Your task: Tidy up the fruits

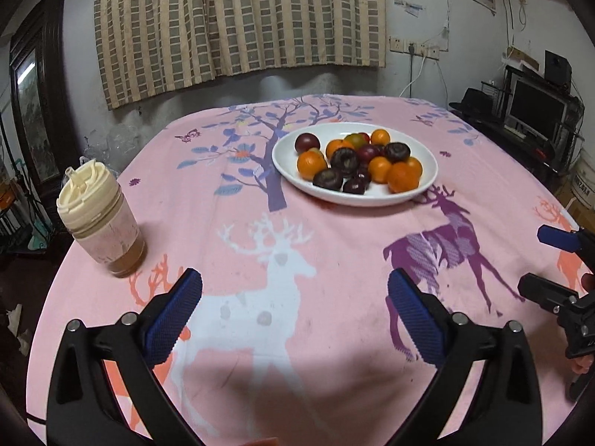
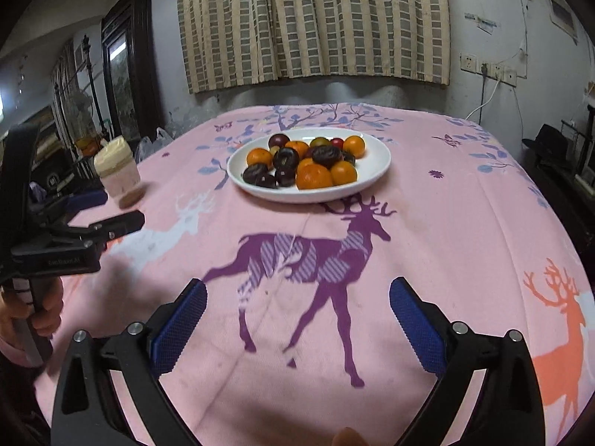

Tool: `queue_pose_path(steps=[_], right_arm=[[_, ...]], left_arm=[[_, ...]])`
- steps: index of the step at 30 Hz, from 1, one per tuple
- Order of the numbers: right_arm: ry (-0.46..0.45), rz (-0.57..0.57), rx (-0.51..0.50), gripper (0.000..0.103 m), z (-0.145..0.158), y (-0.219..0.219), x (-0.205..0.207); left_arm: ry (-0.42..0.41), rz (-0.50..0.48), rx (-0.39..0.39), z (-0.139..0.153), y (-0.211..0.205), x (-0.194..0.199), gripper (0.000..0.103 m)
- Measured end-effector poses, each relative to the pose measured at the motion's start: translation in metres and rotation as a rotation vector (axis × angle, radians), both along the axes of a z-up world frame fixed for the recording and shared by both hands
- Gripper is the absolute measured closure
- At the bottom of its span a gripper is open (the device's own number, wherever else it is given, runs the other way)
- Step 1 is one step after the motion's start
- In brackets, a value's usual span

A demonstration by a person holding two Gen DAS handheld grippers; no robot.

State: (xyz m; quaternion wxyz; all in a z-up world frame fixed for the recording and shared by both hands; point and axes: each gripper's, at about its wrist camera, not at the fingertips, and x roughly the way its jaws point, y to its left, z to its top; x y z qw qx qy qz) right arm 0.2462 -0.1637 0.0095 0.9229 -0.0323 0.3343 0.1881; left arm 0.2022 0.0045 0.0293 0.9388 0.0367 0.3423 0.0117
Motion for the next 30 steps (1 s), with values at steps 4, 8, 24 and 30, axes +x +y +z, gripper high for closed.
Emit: queue_pose_path(steps=[4, 8, 24, 30], right_arm=[[0.024, -0.013, -0.051, 0.004, -0.008, 0.000, -0.002], [0.047, -0.027, -0.062, 0.004, -0.013, -0.003, 0.003], [0.052, -0.035, -0.093, 0.004, -0.017, -0.001, 0.005], [0.052, -0.038, -0.093, 0.004, -0.017, -0.001, 0.006]], left_arm=[[0.008, -0.023, 0.001, -0.005, -0.005, -0.007, 0.005], [0.006, -0.039, 0.029, -0.009, -0.012, -0.012, 0.005], [0.010, -0.046, 0.016, -0.009, -0.011, -0.015, 0.005], [0.007, -0.055, -0.015, -0.008, -0.009, -0.017, 0.005]])
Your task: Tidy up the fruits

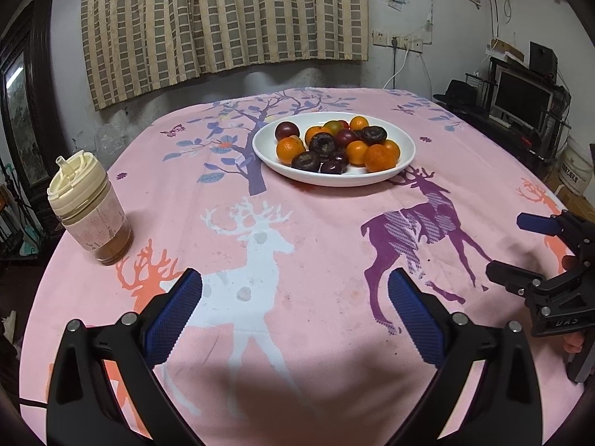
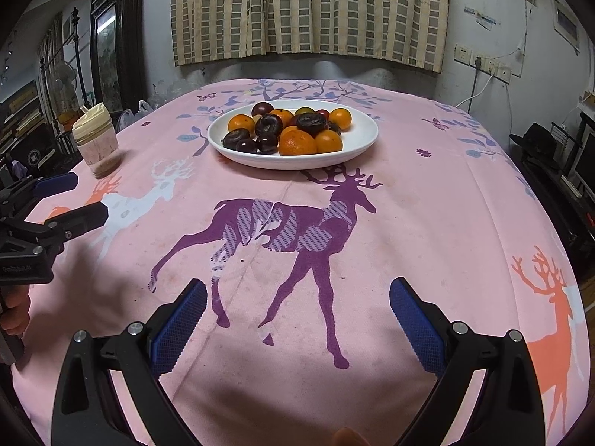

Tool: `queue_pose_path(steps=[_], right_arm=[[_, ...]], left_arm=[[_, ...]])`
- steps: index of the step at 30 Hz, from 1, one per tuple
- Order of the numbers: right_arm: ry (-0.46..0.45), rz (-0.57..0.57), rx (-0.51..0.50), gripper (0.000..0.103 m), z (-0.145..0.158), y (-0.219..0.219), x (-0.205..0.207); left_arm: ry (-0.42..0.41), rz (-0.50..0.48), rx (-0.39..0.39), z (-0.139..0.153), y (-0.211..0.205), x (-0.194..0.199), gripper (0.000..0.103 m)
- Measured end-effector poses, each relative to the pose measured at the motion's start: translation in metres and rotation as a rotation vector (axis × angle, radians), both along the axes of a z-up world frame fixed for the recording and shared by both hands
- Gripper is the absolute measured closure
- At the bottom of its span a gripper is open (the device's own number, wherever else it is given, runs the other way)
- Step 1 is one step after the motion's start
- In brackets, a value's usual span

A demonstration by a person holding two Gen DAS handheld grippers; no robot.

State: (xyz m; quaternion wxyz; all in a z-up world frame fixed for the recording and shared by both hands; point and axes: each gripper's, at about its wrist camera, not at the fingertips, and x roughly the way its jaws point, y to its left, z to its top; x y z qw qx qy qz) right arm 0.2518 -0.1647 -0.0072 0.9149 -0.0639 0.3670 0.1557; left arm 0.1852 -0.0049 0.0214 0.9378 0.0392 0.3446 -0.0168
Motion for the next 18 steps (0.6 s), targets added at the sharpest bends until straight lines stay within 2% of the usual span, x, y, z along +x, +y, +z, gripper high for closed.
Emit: queue_pose_path(steps=[7, 18], right_arm=[[-0.009, -0.003, -0.005, 0.004, 0.0014, -0.0036, 0.0003], [-0.014, -0.001, -0.004, 0.004, 0.0039, -0.0073, 0.0011]], left_arm=[[-0.031, 0.001, -0.004, 0.0018, 0.0001, -0.0041, 0.005], [-0.011, 0.032, -0.001, 0.0000, 0.0033, -0.0020, 0.005]])
